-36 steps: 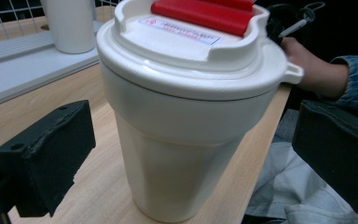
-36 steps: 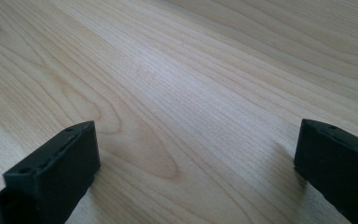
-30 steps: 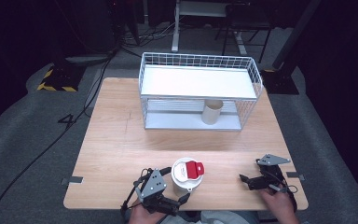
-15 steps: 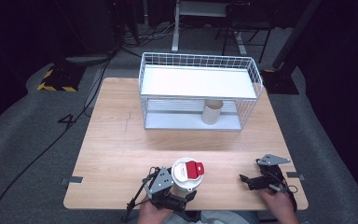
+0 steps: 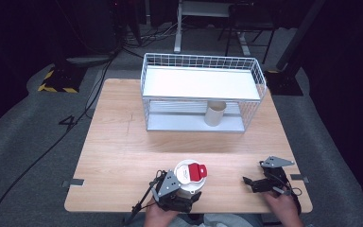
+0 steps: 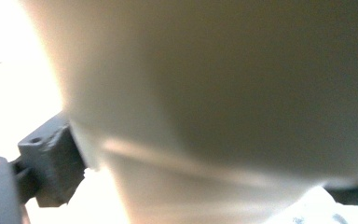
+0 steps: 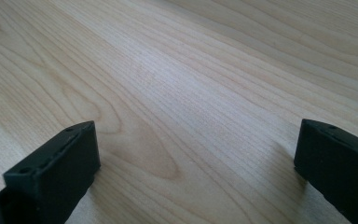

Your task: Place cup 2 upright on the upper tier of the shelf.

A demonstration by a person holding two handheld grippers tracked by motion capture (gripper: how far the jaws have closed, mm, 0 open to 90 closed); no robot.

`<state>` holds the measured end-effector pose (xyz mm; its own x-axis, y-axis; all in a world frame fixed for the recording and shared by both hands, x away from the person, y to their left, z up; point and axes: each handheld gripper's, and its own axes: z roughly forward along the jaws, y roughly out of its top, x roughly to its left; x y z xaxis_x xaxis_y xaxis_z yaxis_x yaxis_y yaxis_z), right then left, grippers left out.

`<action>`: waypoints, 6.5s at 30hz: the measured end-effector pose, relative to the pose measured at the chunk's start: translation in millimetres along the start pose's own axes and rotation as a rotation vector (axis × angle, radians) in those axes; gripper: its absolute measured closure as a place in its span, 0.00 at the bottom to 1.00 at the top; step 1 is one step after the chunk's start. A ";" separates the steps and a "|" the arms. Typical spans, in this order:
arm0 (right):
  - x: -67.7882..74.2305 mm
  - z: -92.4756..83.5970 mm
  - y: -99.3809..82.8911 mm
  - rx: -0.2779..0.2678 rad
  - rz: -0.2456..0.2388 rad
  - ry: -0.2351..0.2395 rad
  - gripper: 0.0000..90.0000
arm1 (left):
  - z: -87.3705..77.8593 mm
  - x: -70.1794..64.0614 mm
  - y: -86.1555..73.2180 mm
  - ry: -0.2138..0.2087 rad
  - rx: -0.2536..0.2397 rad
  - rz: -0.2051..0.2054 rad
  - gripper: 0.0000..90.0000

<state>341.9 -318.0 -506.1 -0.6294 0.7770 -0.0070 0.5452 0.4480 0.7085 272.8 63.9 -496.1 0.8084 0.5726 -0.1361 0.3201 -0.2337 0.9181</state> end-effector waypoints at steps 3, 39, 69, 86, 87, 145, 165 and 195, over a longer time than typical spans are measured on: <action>0.0 0.0 0.0 0.000 0.000 0.000 0.00 | -0.6 0.5 -0.8 -0.003 -0.004 0.012 0.13; 0.1 0.0 0.0 0.000 0.001 0.000 0.00 | -12.7 2.5 18.6 0.014 -0.016 0.026 0.15; -0.1 0.6 0.5 -0.001 -0.001 0.003 0.00 | -47.2 23.4 89.4 0.055 -0.059 0.035 0.15; 0.1 0.9 0.7 -0.002 0.000 0.000 0.00 | -58.9 43.5 124.2 0.063 -0.074 0.017 0.15; 0.1 0.8 0.7 -0.002 -0.001 0.000 0.00 | -59.1 44.6 126.6 0.065 -0.075 0.015 0.15; 0.4 0.8 0.7 -0.002 -0.002 -0.001 0.00 | -28.3 122.0 257.6 0.165 -0.133 0.020 0.15; 0.2 0.9 0.7 -0.003 -0.003 0.001 0.00 | 18.0 145.9 289.7 0.214 -0.149 -0.008 0.15; 0.0 0.9 0.7 -0.004 -0.004 0.000 0.00 | 69.8 170.4 284.0 0.285 -0.128 -0.052 0.15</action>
<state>342.8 -317.3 -506.2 -0.6320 0.7749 -0.0097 0.5403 0.4495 0.7114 535.9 40.2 -284.6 0.6160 0.7825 -0.0912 0.2781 -0.1078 0.9545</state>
